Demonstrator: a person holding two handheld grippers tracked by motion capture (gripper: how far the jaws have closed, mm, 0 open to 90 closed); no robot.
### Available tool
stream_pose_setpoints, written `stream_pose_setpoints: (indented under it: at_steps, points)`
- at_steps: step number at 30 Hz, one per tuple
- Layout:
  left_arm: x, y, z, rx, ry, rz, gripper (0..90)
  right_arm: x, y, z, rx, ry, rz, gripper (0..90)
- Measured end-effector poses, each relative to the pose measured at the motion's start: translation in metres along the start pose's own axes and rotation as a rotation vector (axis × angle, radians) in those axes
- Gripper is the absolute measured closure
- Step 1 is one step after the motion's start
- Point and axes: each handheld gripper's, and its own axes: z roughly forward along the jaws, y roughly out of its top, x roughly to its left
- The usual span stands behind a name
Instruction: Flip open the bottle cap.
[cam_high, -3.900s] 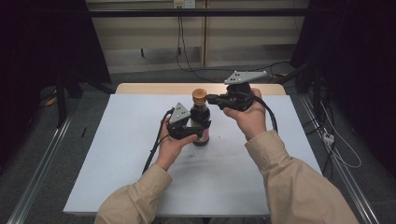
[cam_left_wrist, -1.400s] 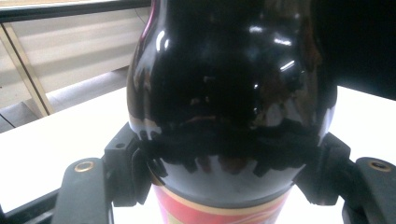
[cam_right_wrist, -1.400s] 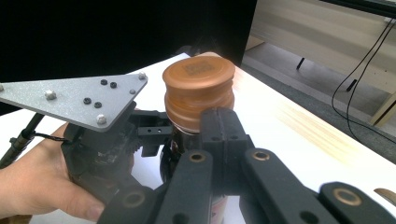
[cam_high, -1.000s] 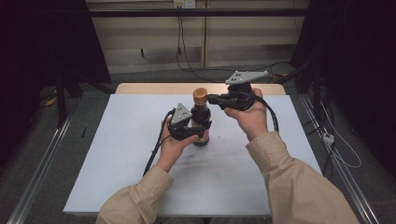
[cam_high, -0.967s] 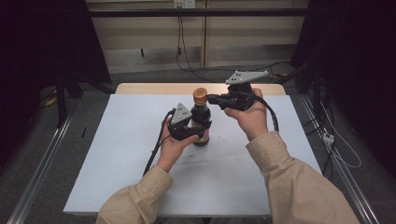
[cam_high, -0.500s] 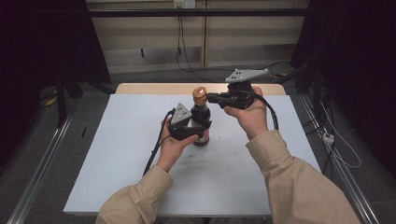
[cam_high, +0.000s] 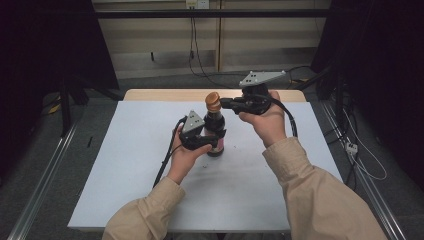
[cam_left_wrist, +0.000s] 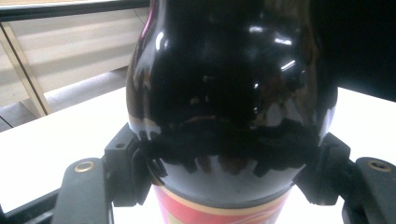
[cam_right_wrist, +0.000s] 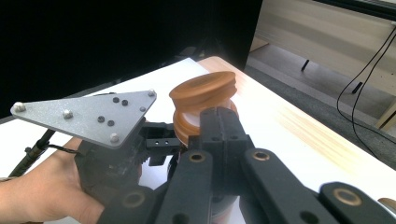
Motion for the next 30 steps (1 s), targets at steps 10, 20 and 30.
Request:
stream_pose_setpoints:
  at_steps: [10, 20, 30]
  points:
    - [0.001, 0.0, -0.001, 0.001, 0.008, 0.008, 30.2, 0.002, 0.007, 0.005, -0.005, 0.012, -0.008, 90.0]
    - [-0.001, 0.0, 0.0, 0.005, 0.005, 0.017, 30.1, 0.013, 0.023, -0.002, -0.071, 0.021, -0.02, 90.0]
    - [-0.002, 0.0, 0.0, 0.008, 0.01, 0.02, 29.9, 0.009, 0.013, -0.005, -0.07, 0.026, 0.0, 90.0]
